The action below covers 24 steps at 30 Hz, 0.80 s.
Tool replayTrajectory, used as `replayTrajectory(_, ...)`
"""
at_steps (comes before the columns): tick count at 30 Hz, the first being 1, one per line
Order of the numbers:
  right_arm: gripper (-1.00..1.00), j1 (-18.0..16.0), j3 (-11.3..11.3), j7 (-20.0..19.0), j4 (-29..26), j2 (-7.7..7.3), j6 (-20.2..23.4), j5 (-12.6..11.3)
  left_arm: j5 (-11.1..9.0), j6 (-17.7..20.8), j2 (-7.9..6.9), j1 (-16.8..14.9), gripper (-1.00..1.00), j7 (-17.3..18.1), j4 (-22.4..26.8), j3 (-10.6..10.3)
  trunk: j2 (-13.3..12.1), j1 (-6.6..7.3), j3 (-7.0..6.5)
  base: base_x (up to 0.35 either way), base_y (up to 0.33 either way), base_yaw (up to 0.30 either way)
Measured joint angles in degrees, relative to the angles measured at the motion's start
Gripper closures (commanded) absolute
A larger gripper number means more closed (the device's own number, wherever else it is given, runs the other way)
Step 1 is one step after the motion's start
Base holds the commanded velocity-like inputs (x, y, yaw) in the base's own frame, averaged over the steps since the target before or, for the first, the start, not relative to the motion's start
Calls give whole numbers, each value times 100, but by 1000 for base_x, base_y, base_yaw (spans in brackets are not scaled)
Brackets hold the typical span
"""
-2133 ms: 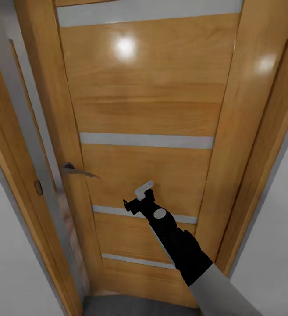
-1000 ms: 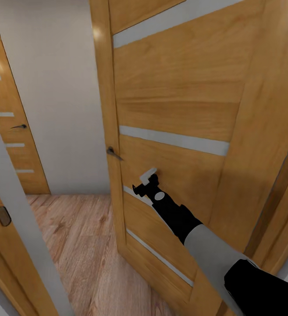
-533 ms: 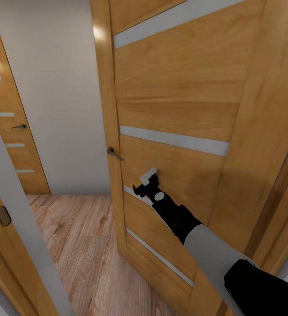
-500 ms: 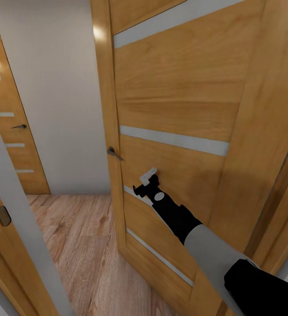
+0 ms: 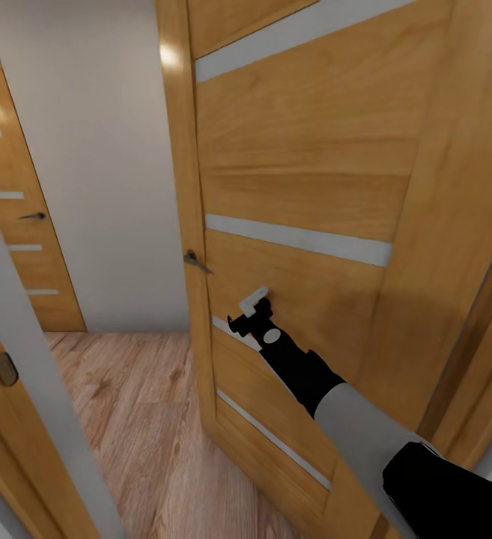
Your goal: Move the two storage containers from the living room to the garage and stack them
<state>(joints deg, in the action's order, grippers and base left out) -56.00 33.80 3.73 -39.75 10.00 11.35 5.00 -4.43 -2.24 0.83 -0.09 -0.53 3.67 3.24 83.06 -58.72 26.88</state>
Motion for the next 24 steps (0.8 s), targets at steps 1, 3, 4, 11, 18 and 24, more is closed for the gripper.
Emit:
replayTrajectory(1,-100,0,2,9,-1,0,-7,-8,0,0,-5,0,-100,-2,0,2,0,1,0,170,0,0)
replayTrajectory(3,-100,0,-1,44,0,0,-12,1,-3,1,-9,0,-100,-3,0,4,0,1,0,222,0,0)
replayTrajectory(4,-100,1,2,80,0,0,-13,-8,-4,2,-9,0,-100,-3,0,5,0,2,0,260,0,0)
replayTrajectory(11,-100,-1,10,197,-3,0,-12,21,-9,0,-2,0,-100,-5,-7,7,0,3,-1,294,0,0)
replayTrajectory(18,-100,17,58,219,-6,0,-22,19,-2,0,2,0,-100,2,-6,4,0,1,-1,200,0,0)
replayTrajectory(24,-100,15,48,251,-1,0,46,56,-2,0,3,1,-100,3,-4,5,-1,0,-1,103,0,176)
